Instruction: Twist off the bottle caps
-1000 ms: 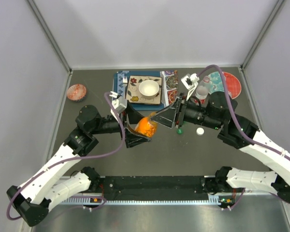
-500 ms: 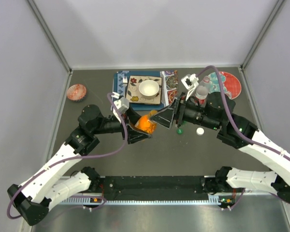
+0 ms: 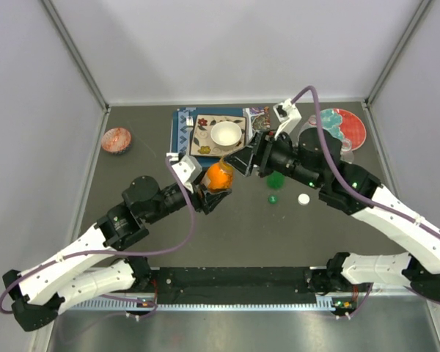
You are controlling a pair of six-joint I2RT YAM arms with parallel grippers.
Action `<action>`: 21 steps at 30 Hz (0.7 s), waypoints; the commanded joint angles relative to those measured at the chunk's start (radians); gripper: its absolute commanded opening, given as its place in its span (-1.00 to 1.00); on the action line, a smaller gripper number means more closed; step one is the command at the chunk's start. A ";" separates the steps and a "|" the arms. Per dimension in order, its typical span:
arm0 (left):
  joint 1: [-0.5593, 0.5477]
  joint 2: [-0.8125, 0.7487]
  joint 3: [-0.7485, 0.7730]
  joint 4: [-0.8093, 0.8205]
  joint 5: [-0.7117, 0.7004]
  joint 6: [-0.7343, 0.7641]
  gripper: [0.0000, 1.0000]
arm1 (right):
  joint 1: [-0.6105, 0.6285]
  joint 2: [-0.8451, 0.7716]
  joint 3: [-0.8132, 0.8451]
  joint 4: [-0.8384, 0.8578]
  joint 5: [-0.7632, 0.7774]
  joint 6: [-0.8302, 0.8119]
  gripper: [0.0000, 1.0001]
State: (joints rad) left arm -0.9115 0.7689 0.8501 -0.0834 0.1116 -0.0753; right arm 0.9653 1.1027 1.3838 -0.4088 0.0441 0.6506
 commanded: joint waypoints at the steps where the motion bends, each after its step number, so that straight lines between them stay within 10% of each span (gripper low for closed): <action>1: -0.053 0.007 0.014 0.016 -0.231 0.068 -0.40 | 0.000 0.040 0.067 -0.004 0.053 0.015 0.33; 21: -0.061 0.004 0.006 0.028 -0.225 0.065 -0.39 | 0.001 0.088 0.041 0.016 -0.010 0.011 -0.34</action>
State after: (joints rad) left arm -0.9699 0.7834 0.8501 -0.1242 -0.1024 -0.0189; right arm 0.9661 1.1759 1.3975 -0.4118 0.0502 0.6739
